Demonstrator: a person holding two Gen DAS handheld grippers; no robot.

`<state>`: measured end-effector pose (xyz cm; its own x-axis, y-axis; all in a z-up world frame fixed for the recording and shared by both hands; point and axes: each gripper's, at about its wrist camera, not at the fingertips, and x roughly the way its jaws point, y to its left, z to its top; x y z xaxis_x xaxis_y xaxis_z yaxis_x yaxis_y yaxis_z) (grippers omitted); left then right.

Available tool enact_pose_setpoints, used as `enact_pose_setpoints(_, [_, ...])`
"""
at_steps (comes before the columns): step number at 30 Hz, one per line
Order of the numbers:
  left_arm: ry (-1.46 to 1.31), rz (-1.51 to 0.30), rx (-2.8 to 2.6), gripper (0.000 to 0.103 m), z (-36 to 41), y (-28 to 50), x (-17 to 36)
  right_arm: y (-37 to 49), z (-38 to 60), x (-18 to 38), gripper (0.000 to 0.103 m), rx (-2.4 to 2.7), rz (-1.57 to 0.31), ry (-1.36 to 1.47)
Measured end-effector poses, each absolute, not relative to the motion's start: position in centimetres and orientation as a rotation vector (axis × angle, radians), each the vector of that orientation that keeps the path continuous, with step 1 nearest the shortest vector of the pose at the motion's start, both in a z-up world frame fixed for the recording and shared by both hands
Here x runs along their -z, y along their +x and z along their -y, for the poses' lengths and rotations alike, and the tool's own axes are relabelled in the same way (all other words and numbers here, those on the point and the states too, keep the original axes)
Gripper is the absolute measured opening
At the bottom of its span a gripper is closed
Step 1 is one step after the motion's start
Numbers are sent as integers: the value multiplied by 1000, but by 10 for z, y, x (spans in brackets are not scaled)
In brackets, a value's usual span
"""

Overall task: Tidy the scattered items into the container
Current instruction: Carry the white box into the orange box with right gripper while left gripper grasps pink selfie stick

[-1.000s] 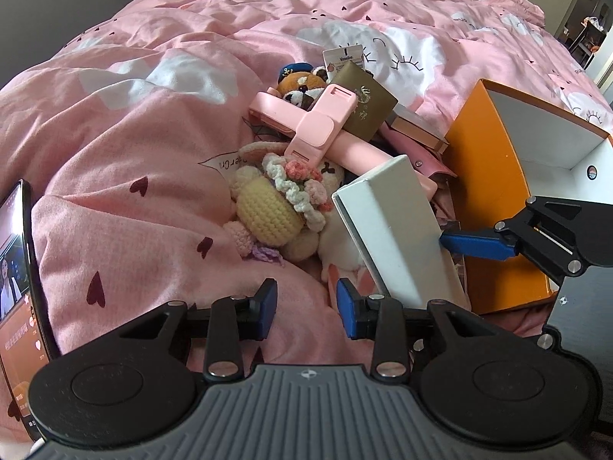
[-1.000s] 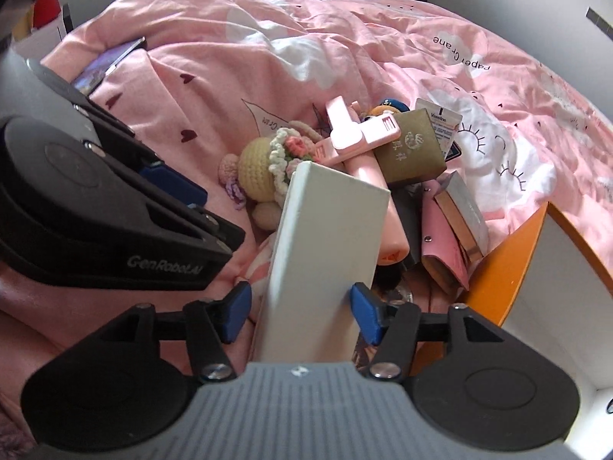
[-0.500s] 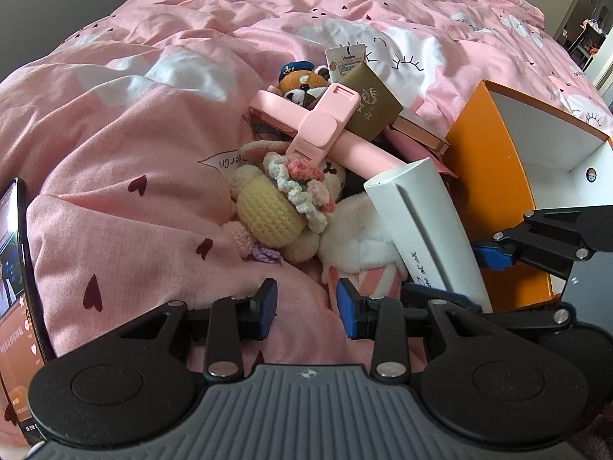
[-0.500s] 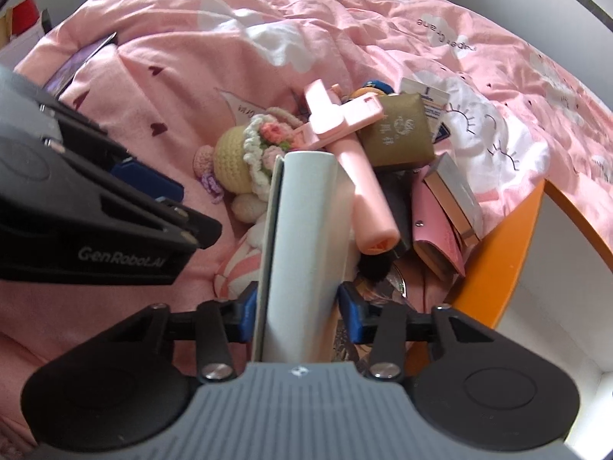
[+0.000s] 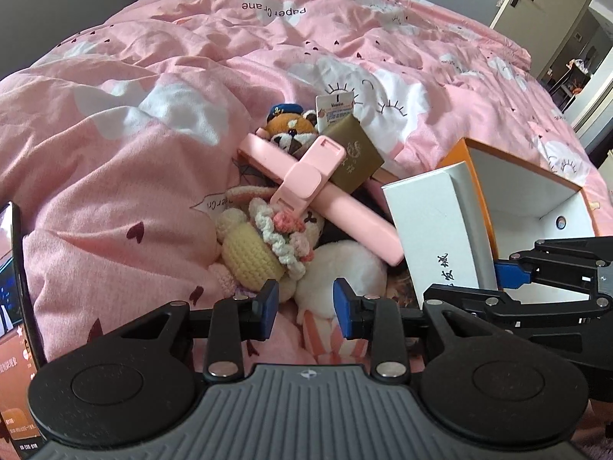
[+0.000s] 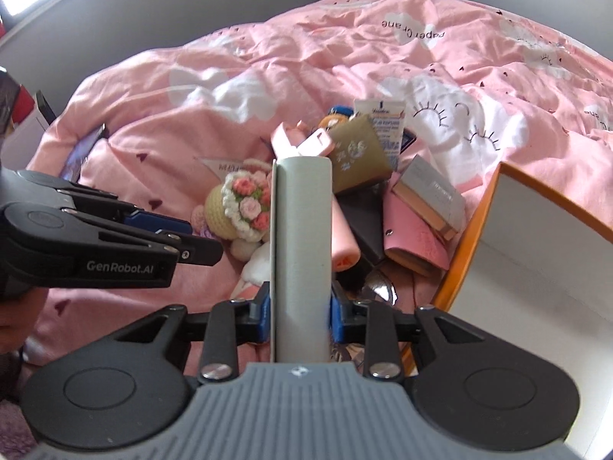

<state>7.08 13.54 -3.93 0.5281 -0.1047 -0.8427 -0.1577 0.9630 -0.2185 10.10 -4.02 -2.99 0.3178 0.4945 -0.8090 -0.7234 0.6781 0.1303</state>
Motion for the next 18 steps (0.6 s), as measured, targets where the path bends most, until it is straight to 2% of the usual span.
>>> enact_pose_setpoints(5, [-323,-989,-55,36,-139,94,28,111,55,4,32,-778,-885,-249])
enact_pose_setpoints(11, [-237,-978,-61,37,-125,127,29,131,84,-17,32,-723,-861,-170])
enact_pose_setpoints(14, [-198,-976,-66,46,-119,140,35,144,105,-22,32,-716,-895,-70])
enact_pose_setpoints(15, [-187,-971,-64,55,-117,144,37,147,111,-24,32,-709,-900,-47])
enact_pose_setpoints(18, [-138,-960,-60,56,-110,154,42,154,129,-29,32,-671,-887,-35])
